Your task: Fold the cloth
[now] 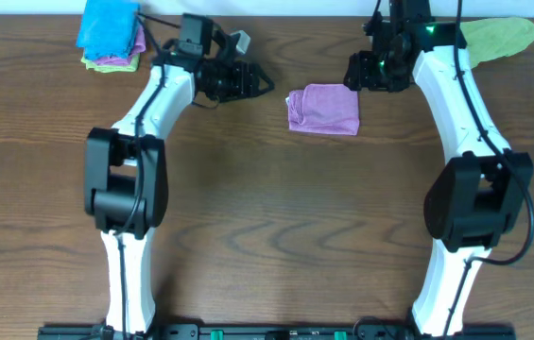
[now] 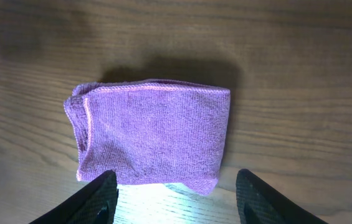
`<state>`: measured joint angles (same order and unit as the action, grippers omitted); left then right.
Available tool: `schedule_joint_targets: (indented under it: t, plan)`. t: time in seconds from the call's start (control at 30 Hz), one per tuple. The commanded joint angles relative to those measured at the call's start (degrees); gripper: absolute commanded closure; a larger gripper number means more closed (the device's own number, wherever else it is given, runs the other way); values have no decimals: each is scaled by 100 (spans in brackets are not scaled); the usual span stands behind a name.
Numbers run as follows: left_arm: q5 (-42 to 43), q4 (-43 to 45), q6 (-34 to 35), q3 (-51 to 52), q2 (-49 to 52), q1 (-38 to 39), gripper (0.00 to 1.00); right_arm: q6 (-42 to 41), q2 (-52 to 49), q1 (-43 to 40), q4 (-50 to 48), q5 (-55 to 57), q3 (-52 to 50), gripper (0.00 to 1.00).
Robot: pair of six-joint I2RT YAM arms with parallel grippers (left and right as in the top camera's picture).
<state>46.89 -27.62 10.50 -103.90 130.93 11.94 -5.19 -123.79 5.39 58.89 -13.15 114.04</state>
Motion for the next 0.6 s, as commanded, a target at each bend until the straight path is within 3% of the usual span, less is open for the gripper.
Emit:
schedule_joint_targets:
  t: [0.0, 0.03, 0.1, 0.17, 0.2, 0.57]
  plan:
    - [262, 116, 118, 4, 249, 103, 26, 219, 24, -55, 0, -37, 55, 41]
    - [262, 151, 151, 2, 278, 136, 25, 243, 24, -55, 4, -35, 55, 41]
    - [249, 251, 157, 2, 343, 205, 23, 275, 17, -61, 7, -15, 55, 52]
    - [247, 339, 199, 4, 382, 273, 23, 278, -9, -72, 2, -11, 55, 92]
    - [249, 372, 199, 4, 404, 308, 23, 275, -24, -87, 7, 15, 48, 99]
    - [138, 649, 385, 4, 520, 470, 21, 243, -800, -146, 28, 245, 28, 98]
